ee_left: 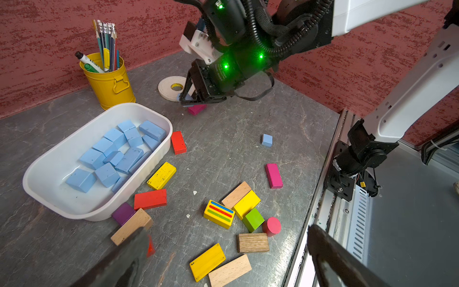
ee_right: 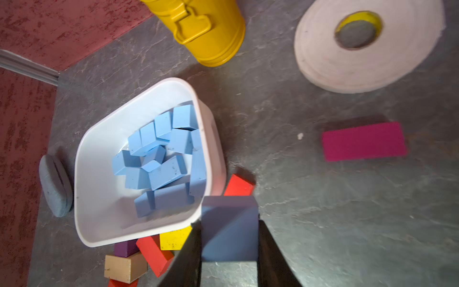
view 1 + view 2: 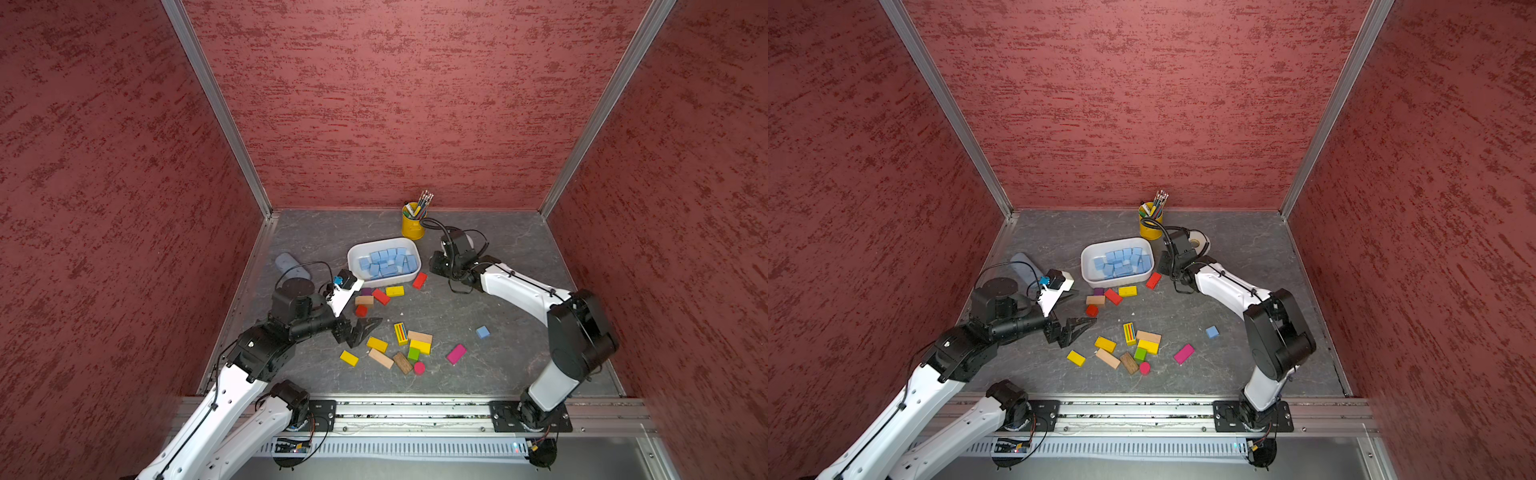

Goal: Pick out the blue building blocks
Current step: Place the building block in the storage box.

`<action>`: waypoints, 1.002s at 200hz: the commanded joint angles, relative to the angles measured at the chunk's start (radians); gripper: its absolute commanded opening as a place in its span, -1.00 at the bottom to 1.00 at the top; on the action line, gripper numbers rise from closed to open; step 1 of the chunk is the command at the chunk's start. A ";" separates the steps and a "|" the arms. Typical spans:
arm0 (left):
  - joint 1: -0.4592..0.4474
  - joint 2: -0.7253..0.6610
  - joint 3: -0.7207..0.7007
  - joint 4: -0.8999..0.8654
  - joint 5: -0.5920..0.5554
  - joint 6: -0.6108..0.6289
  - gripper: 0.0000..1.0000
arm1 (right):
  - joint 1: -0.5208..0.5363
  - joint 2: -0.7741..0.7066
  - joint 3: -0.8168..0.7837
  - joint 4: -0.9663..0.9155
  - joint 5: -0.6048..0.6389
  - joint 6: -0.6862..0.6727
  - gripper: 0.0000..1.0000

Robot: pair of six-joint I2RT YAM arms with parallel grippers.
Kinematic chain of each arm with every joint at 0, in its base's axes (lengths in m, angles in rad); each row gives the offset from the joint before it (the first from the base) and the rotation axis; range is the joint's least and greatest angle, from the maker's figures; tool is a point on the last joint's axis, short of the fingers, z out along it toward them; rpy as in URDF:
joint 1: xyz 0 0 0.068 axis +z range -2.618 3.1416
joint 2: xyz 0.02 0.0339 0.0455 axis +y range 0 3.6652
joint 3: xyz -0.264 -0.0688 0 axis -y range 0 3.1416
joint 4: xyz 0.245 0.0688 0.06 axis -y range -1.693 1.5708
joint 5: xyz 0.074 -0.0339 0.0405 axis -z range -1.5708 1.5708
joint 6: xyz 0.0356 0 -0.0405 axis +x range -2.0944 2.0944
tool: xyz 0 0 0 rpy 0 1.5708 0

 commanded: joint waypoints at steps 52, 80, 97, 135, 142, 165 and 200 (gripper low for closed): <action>0.003 -0.004 -0.004 0.021 0.000 0.011 0.99 | 0.103 0.223 0.289 -0.044 -0.067 -0.054 -0.73; 0.004 -0.005 -0.005 0.022 0.000 0.011 0.99 | 0.137 0.318 0.396 -0.092 -0.079 -0.061 -0.70; 0.004 -0.006 -0.004 0.022 -0.001 0.012 0.99 | 0.154 0.371 0.459 -0.114 -0.085 -0.065 -0.69; 0.004 -0.006 -0.005 0.020 -0.002 0.011 0.99 | 0.182 0.456 0.562 -0.157 -0.089 -0.068 -0.61; 0.003 -0.007 -0.005 0.019 -0.002 0.011 0.99 | 0.187 0.468 0.574 -0.163 -0.091 -0.068 -0.56; 0.004 -0.007 -0.005 0.020 -0.002 0.011 0.99 | 0.196 0.493 0.607 -0.179 -0.105 -0.068 -0.34; 0.004 -0.007 -0.004 0.020 -0.002 0.011 0.99 | 0.205 0.497 0.626 -0.185 -0.107 -0.068 -0.01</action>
